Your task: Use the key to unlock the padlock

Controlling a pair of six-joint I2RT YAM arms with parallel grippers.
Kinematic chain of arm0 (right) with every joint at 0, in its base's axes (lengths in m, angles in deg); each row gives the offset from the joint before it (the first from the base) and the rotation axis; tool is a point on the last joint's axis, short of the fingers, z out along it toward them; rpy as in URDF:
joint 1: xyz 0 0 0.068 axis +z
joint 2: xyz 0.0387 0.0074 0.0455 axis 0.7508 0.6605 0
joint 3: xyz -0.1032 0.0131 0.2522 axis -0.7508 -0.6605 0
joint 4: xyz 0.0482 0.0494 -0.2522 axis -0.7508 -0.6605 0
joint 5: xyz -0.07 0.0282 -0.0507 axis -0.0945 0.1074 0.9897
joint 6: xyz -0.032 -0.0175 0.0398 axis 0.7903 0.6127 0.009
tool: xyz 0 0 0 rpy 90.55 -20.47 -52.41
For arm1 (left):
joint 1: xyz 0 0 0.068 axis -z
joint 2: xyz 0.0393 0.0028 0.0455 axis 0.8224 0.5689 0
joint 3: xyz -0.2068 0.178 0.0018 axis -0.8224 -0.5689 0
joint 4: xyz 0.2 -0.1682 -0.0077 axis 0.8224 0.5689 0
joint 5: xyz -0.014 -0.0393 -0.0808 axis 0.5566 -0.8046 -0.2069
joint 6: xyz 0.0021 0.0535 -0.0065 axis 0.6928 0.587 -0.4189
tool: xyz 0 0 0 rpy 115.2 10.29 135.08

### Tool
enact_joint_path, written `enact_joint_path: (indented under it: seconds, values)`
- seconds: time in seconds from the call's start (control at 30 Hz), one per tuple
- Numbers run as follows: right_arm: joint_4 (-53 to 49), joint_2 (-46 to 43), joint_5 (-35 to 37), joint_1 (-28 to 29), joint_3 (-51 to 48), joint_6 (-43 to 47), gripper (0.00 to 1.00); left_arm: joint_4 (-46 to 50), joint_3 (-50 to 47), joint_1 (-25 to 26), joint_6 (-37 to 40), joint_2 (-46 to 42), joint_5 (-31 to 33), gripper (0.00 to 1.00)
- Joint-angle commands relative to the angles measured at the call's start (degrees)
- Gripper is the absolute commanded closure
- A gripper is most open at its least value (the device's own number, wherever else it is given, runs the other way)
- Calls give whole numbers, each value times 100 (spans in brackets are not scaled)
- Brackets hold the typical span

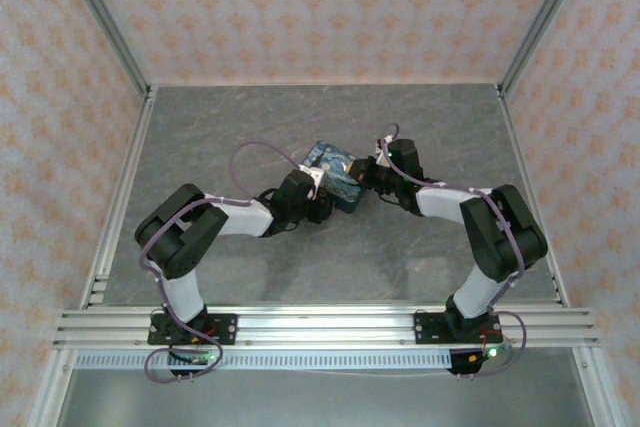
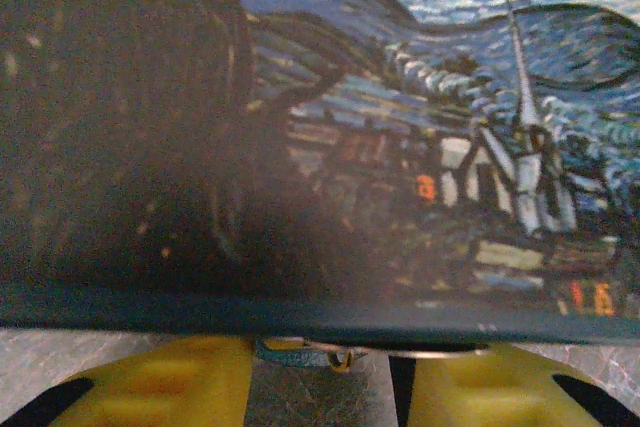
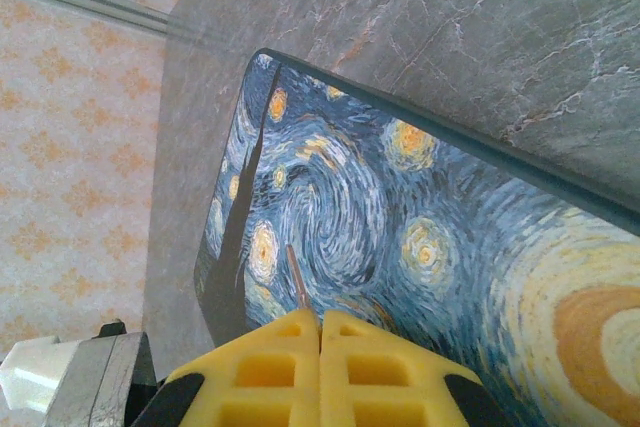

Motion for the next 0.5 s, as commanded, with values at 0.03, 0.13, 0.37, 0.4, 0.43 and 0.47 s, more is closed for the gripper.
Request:
enact_joint_path:
  seconds: [0.03,0.13,0.37,0.4,0.43,0.47]
  values:
    - [-485,-23,58,59,-78,123,100,-335,-49,68,-83,-272,7,61]
    - [-484,-34,59,55,-78,126,100,-392,-54,73,-127,-293,1,61]
    - [-498,-60,49,55,-70,126,100,-496,-98,78,-191,-364,-9,61]
    - [-509,-66,54,56,-70,134,100,-517,-98,78,-208,-357,-14,62]
    - [-519,-67,56,57,-69,135,100,-536,-106,81,-223,-355,-16,62]
    - [-529,-76,58,55,-65,143,100,-562,-111,78,-241,-355,-27,62]
